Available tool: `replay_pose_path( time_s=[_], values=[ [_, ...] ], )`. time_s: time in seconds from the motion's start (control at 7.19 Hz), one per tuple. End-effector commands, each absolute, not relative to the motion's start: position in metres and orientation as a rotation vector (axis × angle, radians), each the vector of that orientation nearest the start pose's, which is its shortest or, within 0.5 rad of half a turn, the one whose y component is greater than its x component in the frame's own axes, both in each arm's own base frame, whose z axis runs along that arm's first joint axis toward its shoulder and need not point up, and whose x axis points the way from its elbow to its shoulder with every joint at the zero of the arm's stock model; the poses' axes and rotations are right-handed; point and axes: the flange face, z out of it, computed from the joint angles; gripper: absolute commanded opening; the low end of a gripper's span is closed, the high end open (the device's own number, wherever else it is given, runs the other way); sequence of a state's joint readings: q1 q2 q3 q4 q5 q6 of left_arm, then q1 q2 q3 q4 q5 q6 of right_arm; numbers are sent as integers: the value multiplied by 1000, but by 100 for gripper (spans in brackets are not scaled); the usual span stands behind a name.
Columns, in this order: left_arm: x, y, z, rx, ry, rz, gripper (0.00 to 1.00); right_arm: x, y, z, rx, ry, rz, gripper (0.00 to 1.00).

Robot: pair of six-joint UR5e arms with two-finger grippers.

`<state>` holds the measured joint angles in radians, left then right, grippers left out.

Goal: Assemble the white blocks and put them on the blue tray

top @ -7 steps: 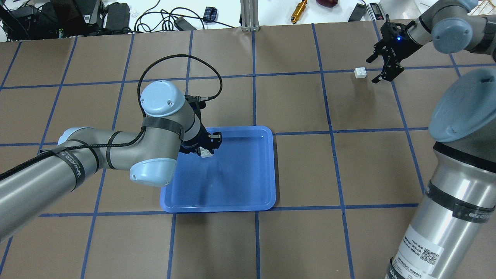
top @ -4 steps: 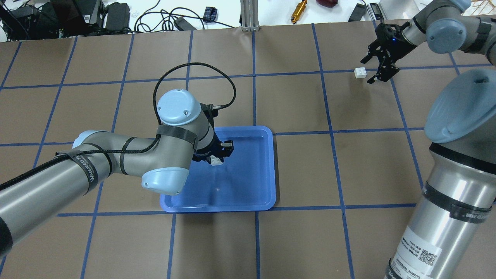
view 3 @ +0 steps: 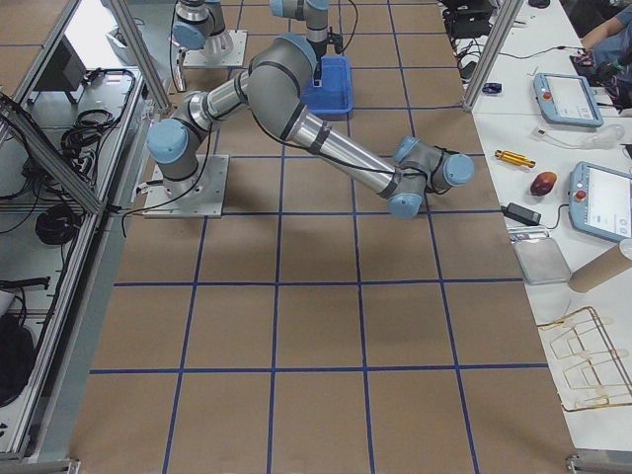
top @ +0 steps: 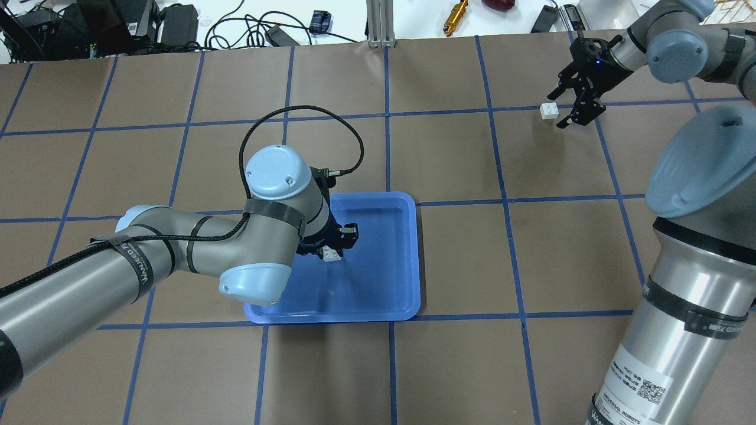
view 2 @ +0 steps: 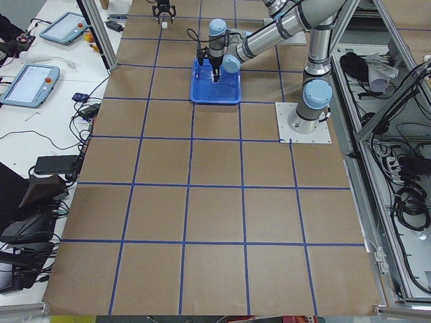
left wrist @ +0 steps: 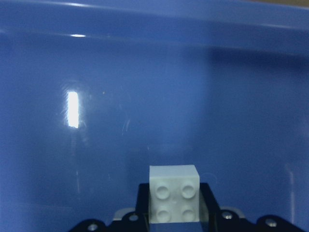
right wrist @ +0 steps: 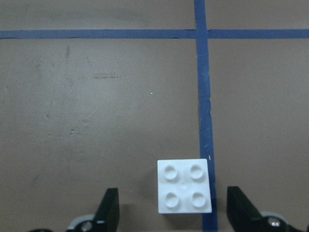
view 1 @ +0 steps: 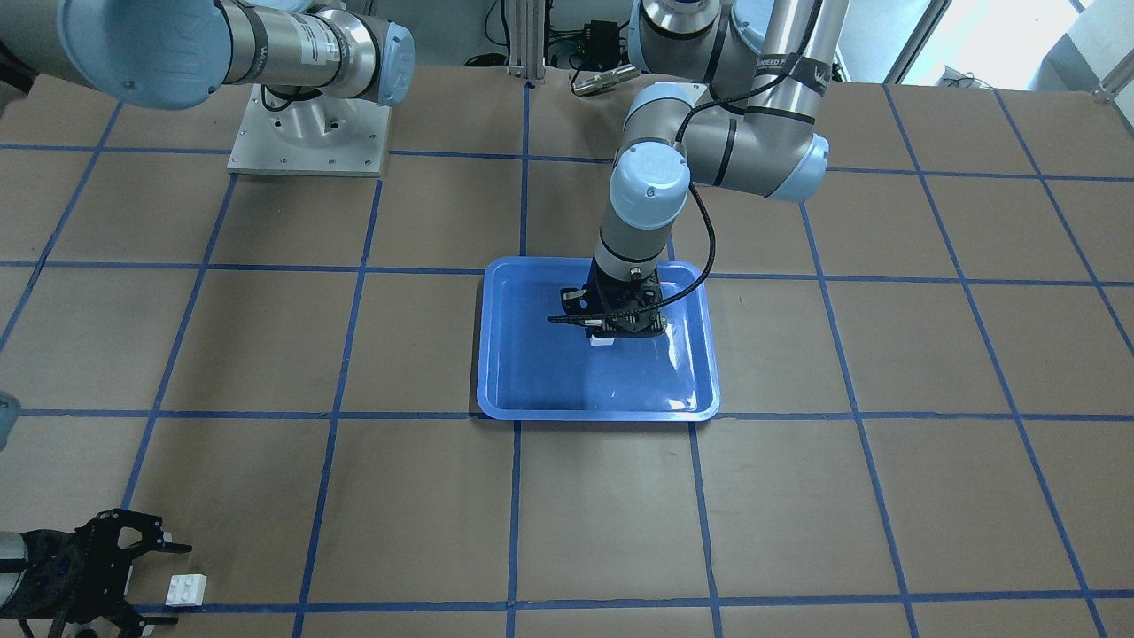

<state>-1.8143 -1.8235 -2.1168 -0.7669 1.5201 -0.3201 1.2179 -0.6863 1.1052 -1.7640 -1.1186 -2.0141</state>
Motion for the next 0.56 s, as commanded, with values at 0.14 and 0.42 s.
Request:
replay_pose_path(
  time_s=[0.14,0.42],
  values=[
    [-248,-434,190,-115,3182,27,22,-98,-779,165,-2022,1850,-480,5],
    [-247,-437,184,-122,3181,34,25,-89,-780,173,-2040,1835,-487,0]
  ],
)
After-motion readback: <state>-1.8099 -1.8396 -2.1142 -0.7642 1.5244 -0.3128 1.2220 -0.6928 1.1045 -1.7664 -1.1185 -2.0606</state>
